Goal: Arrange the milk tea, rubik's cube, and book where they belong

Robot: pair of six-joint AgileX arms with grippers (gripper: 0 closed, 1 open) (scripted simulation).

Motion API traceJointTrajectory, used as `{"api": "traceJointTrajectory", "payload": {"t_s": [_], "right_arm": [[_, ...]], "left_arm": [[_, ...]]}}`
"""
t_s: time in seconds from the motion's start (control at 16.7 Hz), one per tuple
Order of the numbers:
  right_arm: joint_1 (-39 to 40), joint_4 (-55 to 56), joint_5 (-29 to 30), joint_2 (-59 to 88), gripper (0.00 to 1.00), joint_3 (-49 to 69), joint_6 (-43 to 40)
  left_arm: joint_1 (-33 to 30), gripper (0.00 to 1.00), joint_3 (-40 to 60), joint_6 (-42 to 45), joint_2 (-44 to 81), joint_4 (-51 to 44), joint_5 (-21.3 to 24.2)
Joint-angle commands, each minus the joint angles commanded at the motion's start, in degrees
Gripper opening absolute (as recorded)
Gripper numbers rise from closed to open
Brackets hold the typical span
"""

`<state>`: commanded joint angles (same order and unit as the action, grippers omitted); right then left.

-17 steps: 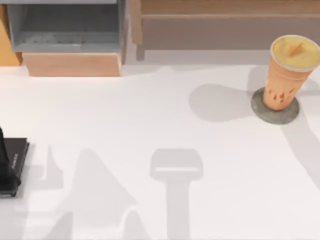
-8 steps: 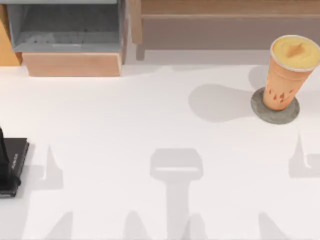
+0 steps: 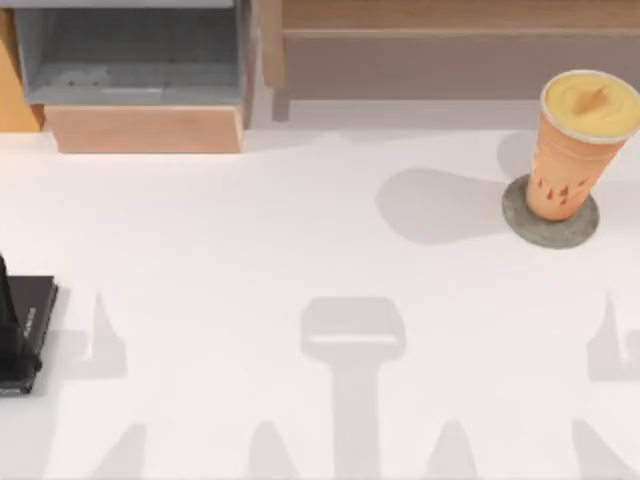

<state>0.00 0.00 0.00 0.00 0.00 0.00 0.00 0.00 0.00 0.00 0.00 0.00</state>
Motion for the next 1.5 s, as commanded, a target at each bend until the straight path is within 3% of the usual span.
{"api": "traceJointTrajectory", "payload": {"t_s": [0.3,0.54,1.5], "right_arm": [[0.0,0.0,0.0,0.0,1.0,0.0,0.0],[0.0,0.0,0.0,0.0,1.0,0.0,0.0],[0.0,0.0,0.0,0.0,1.0,0.0,0.0]], "left_arm": [[-0.38,1.0,1.75,-0.04,1.8,0.99,-0.06],[-1.94,1.0,10.73,-0.21,12.69,5.84,-0.86],[-9.7,1.0,64.47,-0.44,98.78,33.8,-7.81]]}}
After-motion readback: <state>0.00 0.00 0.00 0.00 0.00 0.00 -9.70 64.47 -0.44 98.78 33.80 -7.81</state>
